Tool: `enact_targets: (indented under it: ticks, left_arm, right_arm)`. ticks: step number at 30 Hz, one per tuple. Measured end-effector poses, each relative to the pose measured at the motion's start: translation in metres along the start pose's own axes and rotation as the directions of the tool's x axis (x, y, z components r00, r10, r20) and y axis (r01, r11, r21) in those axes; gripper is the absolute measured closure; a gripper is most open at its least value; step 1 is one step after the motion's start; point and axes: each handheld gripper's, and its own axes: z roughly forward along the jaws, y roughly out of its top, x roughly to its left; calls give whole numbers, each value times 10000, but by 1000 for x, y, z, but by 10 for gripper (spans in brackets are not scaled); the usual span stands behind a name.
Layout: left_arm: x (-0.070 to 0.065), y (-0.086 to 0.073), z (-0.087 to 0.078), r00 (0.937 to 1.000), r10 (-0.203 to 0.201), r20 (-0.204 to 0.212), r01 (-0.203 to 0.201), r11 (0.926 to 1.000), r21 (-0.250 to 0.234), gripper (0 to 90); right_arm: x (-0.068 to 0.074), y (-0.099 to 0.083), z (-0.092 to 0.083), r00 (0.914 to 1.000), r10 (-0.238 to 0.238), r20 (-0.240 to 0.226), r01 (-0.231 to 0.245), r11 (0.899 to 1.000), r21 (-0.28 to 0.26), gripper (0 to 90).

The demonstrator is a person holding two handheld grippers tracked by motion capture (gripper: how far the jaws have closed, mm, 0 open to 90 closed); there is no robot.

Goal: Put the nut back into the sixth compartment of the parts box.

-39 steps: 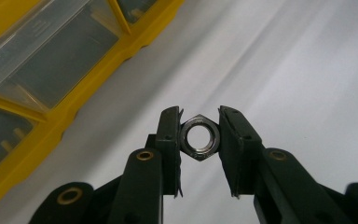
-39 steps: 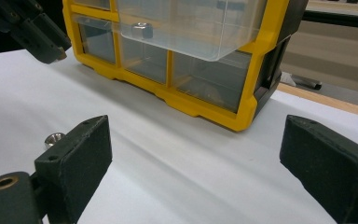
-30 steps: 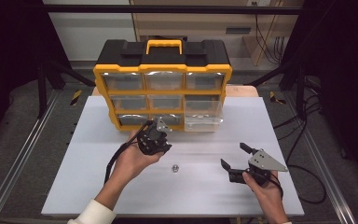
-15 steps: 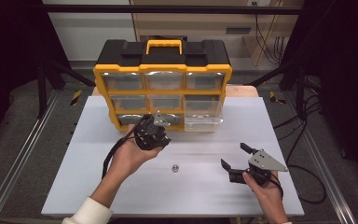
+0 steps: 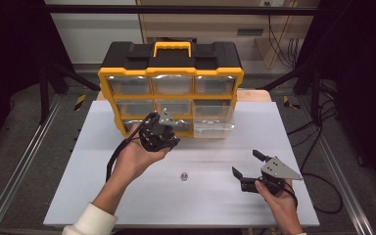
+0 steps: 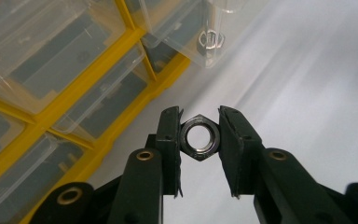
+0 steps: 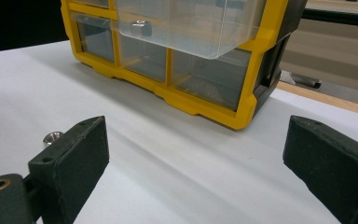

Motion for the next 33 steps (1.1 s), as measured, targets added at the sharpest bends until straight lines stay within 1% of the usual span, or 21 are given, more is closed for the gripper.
enact_targets:
  ticks: [1, 2, 4, 10, 15, 24, 28, 33]
  left_arm:
    - [-1, 0, 0, 9999, -133, -8, 133, 9998, -165, 697]
    - [0, 2, -1, 10000, -76, 6, 76, 9999, -102, 697]
    - [0, 3, -2, 9999, -128, -2, 128, 9997, -210, 696]
    - [-2, 9, -7, 10000, -22, 1, 22, 9996, -264, 697]
    - [-2, 11, -8, 10000, -20, -1, 20, 9995, -310, 697]
    - [-4, 18, -11, 9999, 106, -10, -106, 9993, -355, 697]
    - [-3, 20, -12, 9999, 100, -13, -101, 9992, -377, 697]
    - [-2, 23, -15, 9998, 192, -64, -195, 9991, -381, 697]
  right_arm:
    - [0, 0, 0, 10000, 14, 2, -14, 10000, 1, 70]
    - [0, 0, 0, 10000, 9, 3, -9, 10000, -4, 69]
    - [0, 0, 0, 10000, 5, 9, -5, 10000, 0, 69]
    - [0, 0, 0, 10000, 5, 28, -5, 10000, -3, 68]
    - [0, 0, 0, 10000, 2, 27, -2, 10000, 0, 68]
    - [0, 0, 0, 10000, 5, 28, -5, 10000, -20, 68]
    - [0, 0, -1, 10000, -2, 55, 2, 10000, -17, 68]
    - [0, 0, -1, 10000, 29, 51, -29, 10000, -22, 73]
